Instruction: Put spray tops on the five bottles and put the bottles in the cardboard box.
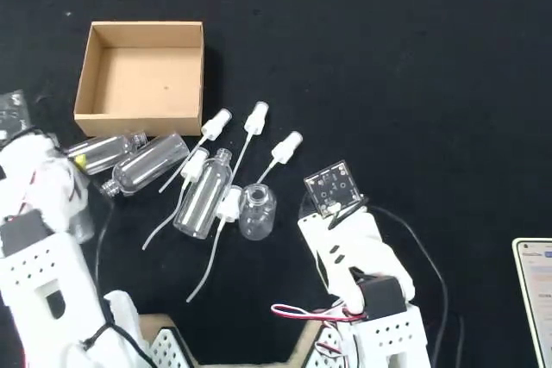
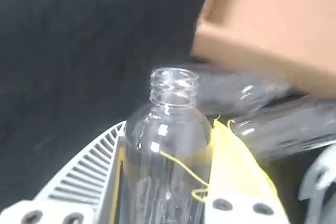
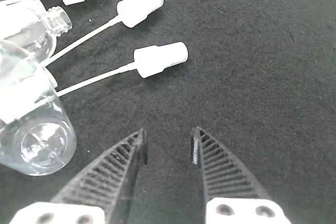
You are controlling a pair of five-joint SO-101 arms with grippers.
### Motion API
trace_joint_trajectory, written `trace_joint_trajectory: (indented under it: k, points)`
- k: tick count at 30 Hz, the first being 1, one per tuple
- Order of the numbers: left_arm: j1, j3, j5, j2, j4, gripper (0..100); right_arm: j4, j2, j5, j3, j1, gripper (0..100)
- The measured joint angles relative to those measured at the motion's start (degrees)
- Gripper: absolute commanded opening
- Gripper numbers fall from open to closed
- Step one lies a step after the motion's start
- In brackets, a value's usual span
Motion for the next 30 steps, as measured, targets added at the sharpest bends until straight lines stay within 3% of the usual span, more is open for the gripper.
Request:
trace_joint_trajectory:
  k: [3,9,19,30]
  points:
    - [-7.2,-0.1,-4.9,1.8,2.7,8,0.0,0.0,0.0,0.0,0.0,14.5]
    - [-23.3,-0.5,-6.2,12.8,4.9,8,0.0,0.0,0.0,0.0,0.0,14.5]
    - [-24.8,-7.7,-6.3,33.1,5.4,8,0.0,0.0,0.0,0.0,0.0,14.5]
    - [-23.0,-7.3,-6.3,27.4,6.2,8,0.0,0.0,0.0,0.0,0.0,14.5]
